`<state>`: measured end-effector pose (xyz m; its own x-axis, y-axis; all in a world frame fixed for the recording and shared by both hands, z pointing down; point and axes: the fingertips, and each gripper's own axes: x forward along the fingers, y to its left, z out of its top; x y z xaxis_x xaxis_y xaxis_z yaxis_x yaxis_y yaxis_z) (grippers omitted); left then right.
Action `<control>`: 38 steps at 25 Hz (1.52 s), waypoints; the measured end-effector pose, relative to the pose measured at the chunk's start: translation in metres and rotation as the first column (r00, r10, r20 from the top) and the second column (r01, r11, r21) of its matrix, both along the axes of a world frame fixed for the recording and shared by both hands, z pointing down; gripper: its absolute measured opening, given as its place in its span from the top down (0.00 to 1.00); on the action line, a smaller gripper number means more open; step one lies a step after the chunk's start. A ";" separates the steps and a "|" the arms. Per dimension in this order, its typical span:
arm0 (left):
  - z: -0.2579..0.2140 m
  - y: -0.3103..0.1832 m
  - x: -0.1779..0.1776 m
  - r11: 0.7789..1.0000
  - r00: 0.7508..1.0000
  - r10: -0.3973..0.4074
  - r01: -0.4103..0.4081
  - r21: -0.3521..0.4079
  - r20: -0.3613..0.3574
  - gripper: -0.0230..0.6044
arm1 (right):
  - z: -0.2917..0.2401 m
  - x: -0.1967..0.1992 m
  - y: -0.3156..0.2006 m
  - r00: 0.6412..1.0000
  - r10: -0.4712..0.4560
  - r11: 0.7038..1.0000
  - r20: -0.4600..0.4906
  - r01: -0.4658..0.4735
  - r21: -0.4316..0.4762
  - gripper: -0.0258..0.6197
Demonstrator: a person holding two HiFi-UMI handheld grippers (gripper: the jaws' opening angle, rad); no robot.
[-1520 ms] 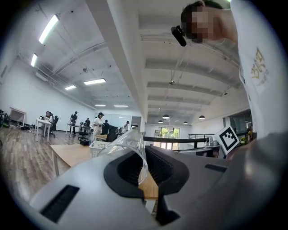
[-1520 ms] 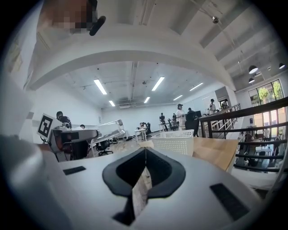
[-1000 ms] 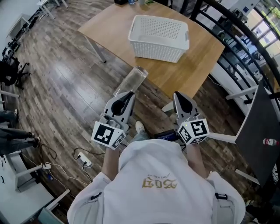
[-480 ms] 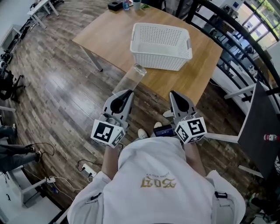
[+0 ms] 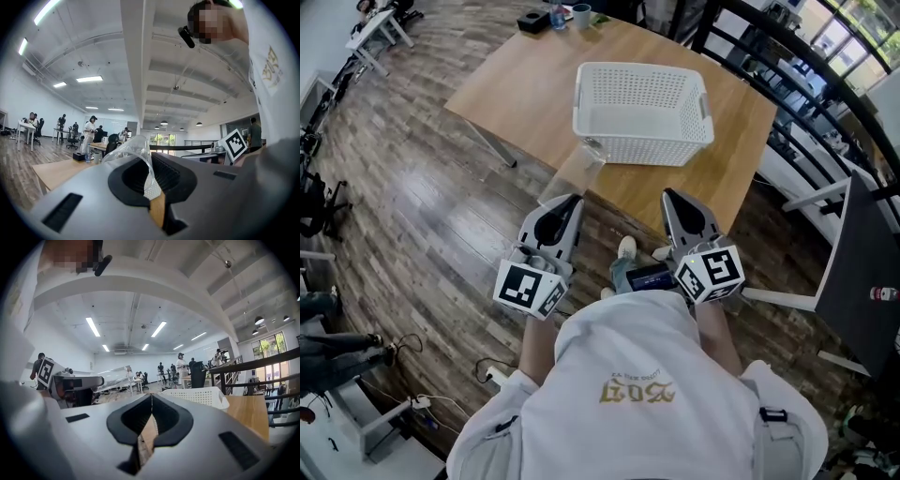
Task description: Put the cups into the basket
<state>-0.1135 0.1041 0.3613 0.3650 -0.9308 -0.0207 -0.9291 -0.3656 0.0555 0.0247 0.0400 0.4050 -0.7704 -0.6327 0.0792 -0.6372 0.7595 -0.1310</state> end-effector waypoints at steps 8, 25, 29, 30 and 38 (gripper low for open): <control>-0.018 -0.059 -0.017 1.000 1.000 0.015 -0.015 0.007 -0.012 0.93 | -0.019 -0.024 -0.060 1.000 -0.004 1.000 0.003 0.004 0.004 0.94; -0.028 -0.170 -0.024 0.999 1.000 0.031 -0.031 -0.020 0.003 0.93 | -0.038 -0.011 -0.170 0.999 0.036 0.999 0.021 -0.037 0.013 0.94; -0.029 -0.181 -0.029 0.999 0.999 0.044 -0.044 -0.025 0.009 0.93 | -0.034 -0.009 -0.179 0.998 0.062 0.998 0.019 -0.062 0.000 0.94; -0.030 -0.183 -0.030 0.998 0.999 0.051 -0.051 -0.022 0.006 0.93 | -0.033 -0.009 -0.180 0.998 0.068 0.998 0.016 -0.068 0.001 0.94; -0.036 -0.204 -0.034 0.992 0.992 0.125 -0.125 -0.025 -0.005 0.93 | -0.036 -0.013 -0.182 0.992 0.126 0.992 -0.008 -0.126 -0.012 0.94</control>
<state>-0.1473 -0.1002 0.3258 0.4787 -0.8780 0.0009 -0.8758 -0.4775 0.0698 0.0118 -0.1418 0.3686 -0.6839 -0.7237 0.0927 -0.7287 0.6714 -0.1346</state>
